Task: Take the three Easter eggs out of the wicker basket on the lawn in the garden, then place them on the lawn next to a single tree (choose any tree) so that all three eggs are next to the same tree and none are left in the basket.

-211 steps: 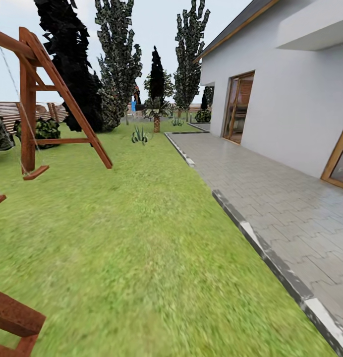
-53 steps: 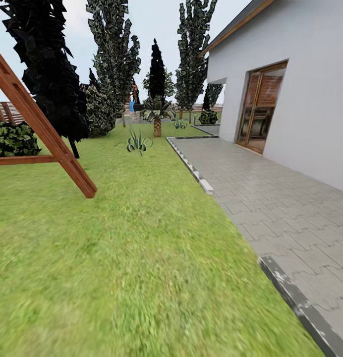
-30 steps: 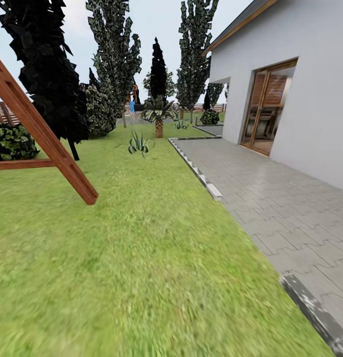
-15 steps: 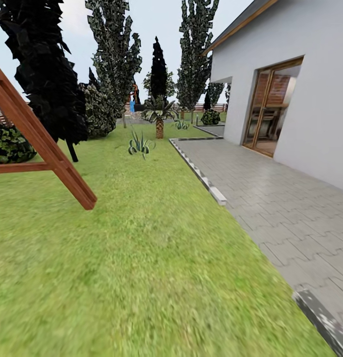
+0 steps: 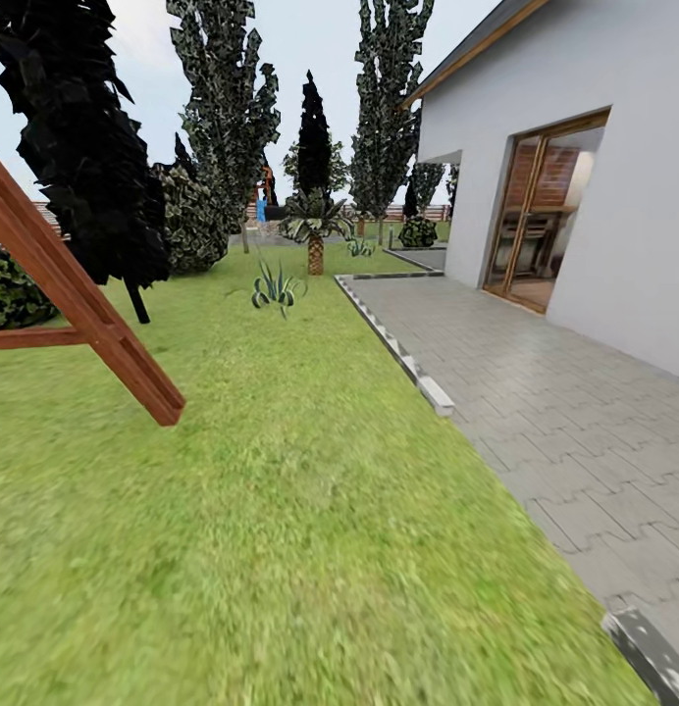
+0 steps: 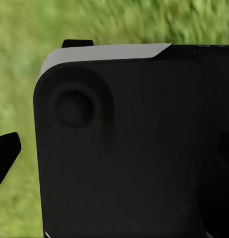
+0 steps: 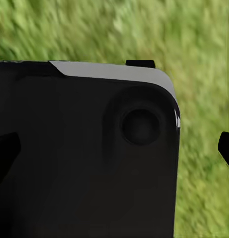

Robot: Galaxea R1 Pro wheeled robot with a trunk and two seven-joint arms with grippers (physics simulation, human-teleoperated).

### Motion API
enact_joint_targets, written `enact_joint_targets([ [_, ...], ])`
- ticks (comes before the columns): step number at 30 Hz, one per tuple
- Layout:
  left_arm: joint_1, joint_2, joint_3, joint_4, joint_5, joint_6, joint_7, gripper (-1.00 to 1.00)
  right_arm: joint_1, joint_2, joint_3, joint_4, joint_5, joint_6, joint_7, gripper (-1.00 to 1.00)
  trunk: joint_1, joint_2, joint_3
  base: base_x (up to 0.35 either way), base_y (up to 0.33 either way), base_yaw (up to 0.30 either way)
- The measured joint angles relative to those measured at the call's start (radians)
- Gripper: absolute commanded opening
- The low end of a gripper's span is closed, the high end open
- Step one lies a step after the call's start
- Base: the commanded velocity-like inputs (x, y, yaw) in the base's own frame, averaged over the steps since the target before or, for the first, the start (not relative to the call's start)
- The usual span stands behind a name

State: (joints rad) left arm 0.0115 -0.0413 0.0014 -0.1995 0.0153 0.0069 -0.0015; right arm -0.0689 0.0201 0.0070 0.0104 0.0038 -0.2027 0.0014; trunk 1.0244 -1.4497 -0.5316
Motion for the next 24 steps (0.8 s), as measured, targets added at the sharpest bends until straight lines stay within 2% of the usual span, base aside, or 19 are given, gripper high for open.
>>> enact_joint_targets([
  [17, 0.000, 0.000, 0.001, 0.002, 0.001, 0.000, 0.005, 1.00, 0.000, -0.002, 0.000, -0.002, 0.000, -0.001, 0.000, 1.00, 0.000, 0.000, 0.000, 0.330, 0.000, 0.000],
  [24, 0.000, 0.000, 0.000, 0.041, 0.000, 0.000, 0.004, 1.00, 0.000, -0.002, 0.000, -0.002, 0.000, -0.001, 0.000, 1.00, 0.000, 0.000, 0.000, 0.332, 0.000, 0.000],
])
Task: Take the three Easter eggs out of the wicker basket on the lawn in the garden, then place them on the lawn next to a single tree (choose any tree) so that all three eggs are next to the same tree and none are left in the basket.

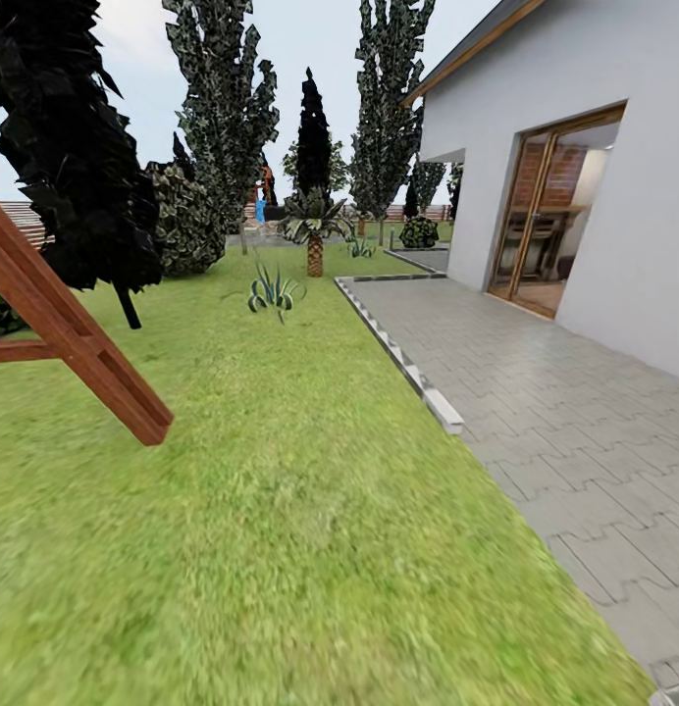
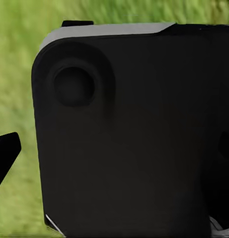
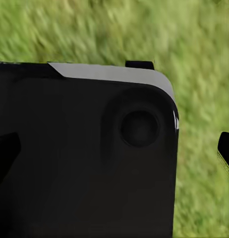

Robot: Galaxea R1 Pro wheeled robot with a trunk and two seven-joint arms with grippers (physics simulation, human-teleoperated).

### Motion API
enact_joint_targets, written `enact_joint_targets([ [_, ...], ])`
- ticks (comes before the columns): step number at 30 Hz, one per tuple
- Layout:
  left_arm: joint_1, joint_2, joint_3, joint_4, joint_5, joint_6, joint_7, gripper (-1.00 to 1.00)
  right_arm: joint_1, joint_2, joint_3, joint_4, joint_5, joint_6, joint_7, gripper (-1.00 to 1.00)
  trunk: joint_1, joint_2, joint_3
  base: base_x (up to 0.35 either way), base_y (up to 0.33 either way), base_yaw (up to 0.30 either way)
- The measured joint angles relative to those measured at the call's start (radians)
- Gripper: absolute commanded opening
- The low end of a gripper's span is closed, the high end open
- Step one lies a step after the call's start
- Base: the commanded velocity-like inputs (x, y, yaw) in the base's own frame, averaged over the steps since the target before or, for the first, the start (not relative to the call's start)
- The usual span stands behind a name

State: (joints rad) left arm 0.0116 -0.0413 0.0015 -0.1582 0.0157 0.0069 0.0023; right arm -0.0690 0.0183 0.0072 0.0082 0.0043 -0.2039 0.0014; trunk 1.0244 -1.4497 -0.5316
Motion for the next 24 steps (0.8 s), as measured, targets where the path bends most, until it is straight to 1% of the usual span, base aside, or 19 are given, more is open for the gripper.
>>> enact_joint_targets([
  [24, 0.000, 0.000, 0.001, 0.005, 0.001, 0.000, 0.001, 1.00, 0.000, 0.000, 0.000, -0.001, 0.000, 0.000, 0.000, 1.00, 0.000, 0.000, 0.000, 0.333, 0.000, 0.000],
])
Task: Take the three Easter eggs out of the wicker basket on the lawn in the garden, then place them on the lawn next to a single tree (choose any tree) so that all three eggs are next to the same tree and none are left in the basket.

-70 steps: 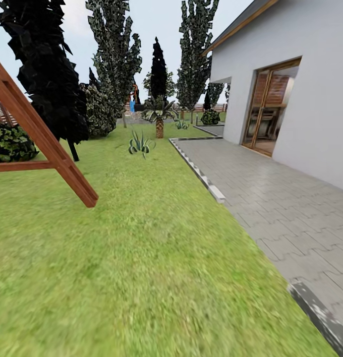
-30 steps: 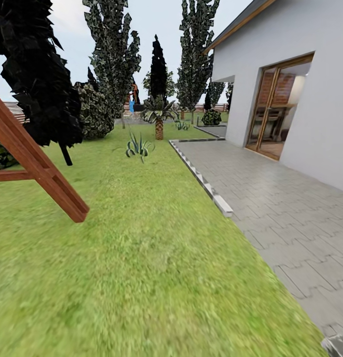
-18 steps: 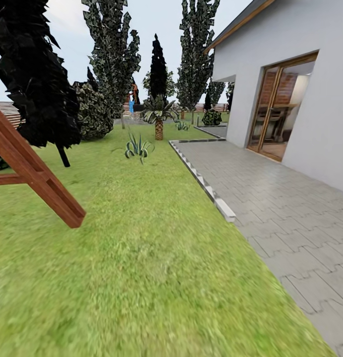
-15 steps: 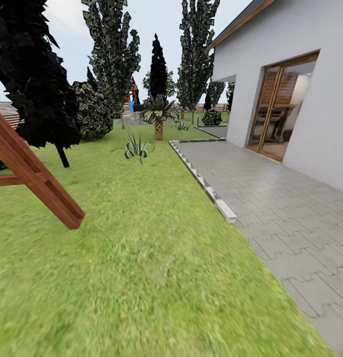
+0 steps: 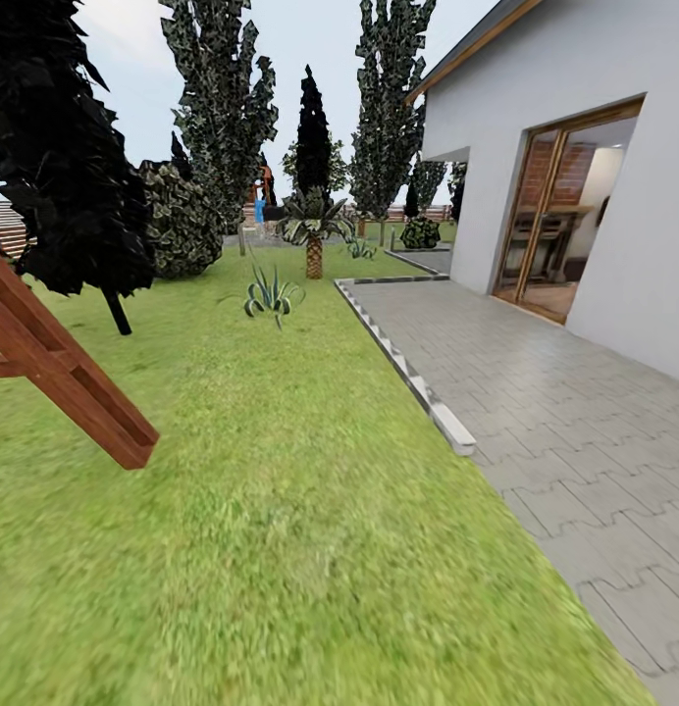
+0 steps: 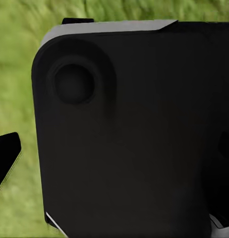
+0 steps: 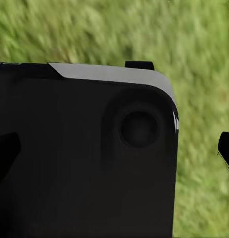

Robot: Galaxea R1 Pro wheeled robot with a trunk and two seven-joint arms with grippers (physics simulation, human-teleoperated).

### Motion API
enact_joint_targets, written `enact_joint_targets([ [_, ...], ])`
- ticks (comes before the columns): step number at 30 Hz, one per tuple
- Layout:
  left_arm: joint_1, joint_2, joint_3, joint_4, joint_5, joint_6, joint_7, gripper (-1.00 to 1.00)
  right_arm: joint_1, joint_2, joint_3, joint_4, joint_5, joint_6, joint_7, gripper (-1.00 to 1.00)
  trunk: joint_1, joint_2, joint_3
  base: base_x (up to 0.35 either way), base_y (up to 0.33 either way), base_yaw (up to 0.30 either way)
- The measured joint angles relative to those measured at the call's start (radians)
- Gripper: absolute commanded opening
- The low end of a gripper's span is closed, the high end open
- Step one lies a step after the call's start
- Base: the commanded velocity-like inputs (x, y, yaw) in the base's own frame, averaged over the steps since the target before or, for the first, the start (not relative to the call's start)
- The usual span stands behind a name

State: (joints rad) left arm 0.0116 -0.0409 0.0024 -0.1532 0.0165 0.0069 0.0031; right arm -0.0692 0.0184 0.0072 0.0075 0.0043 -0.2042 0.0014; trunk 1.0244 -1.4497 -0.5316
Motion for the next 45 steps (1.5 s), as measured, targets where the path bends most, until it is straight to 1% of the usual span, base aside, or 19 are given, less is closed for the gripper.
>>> enact_joint_targets([
  [8, 0.000, 0.003, 0.003, 0.000, 0.001, 0.000, -0.001, 1.00, 0.000, 0.000, -0.002, 0.000, -0.002, 0.000, -0.001, 1.00, 0.000, 0.000, 0.000, 0.334, 0.000, 0.000],
  [10, 0.000, 0.003, 0.003, 0.001, 0.001, 0.000, -0.001, 1.00, 0.000, 0.012, -0.004, -0.008, -0.004, -0.001, 0.000, 1.00, 0.000, 0.000, 0.000, 0.334, 0.000, 0.000],
  [16, 0.000, 0.002, 0.002, 0.012, 0.002, 0.000, -0.004, 1.00, 0.000, 0.019, -0.005, -0.014, -0.004, -0.001, 0.000, 1.00, 0.000, 0.000, 0.000, 0.334, 0.000, 0.000],
  [20, 0.000, 0.001, 0.002, 0.013, 0.002, 0.000, -0.004, 1.00, 0.000, 0.014, -0.005, -0.015, -0.003, -0.001, 0.000, 1.00, 0.000, 0.000, 0.000, 0.334, 0.000, 0.000],
  [25, 0.000, 0.001, 0.002, 0.014, 0.002, 0.000, -0.005, 1.00, 0.000, 0.002, -0.004, -0.015, -0.002, -0.001, -0.002, 1.00, 0.000, 0.000, 0.000, 0.334, 0.000, 0.000],
  [45, 0.000, 0.000, 0.002, 0.035, 0.002, 0.000, -0.005, 1.00, 0.000, 0.001, -0.004, -0.015, -0.002, -0.001, -0.003, 1.00, 0.000, 0.000, 0.000, 0.334, 0.000, 0.000],
])
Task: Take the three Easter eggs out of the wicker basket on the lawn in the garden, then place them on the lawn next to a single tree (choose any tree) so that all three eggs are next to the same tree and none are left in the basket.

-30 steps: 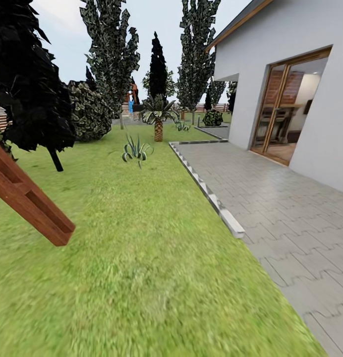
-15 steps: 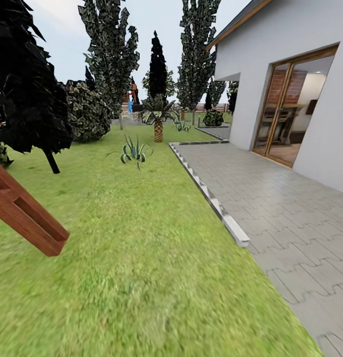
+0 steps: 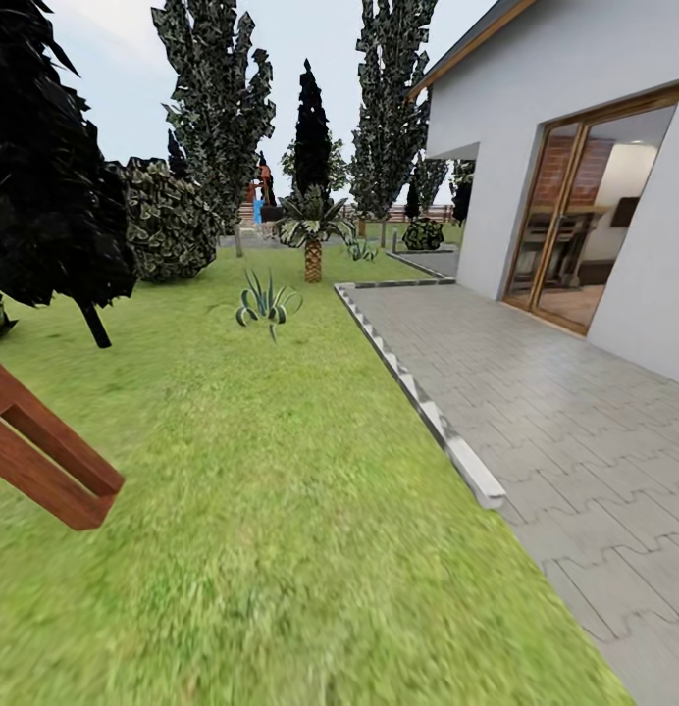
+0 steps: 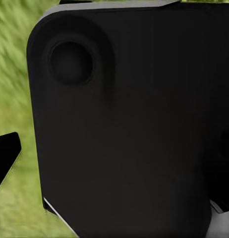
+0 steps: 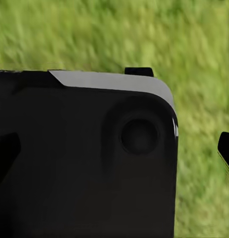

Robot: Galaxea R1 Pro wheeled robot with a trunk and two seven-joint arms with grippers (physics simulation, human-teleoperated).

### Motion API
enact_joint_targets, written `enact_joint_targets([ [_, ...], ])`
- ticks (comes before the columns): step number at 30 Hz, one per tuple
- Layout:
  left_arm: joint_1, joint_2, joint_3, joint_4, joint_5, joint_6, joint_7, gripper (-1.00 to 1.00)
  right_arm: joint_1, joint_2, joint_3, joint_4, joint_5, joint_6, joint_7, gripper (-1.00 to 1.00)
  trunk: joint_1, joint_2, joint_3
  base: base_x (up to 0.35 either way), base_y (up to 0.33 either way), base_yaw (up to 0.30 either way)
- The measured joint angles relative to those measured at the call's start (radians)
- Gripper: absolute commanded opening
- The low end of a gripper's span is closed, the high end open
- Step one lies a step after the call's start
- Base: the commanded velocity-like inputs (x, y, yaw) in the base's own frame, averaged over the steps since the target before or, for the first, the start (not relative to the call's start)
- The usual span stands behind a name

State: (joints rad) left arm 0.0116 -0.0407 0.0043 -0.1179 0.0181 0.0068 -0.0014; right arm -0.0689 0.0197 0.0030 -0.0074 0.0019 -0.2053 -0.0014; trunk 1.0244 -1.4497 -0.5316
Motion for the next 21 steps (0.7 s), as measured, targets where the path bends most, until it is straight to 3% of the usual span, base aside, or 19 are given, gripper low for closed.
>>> enact_joint_targets([
  [21, 0.000, -0.004, -0.001, 0.000, -0.001, 0.000, 0.005, 1.00, 0.000, 0.000, 0.000, 0.003, 0.000, 0.001, 0.000, 1.00, 0.000, 0.000, 0.000, 0.334, 0.076, 0.000],
])
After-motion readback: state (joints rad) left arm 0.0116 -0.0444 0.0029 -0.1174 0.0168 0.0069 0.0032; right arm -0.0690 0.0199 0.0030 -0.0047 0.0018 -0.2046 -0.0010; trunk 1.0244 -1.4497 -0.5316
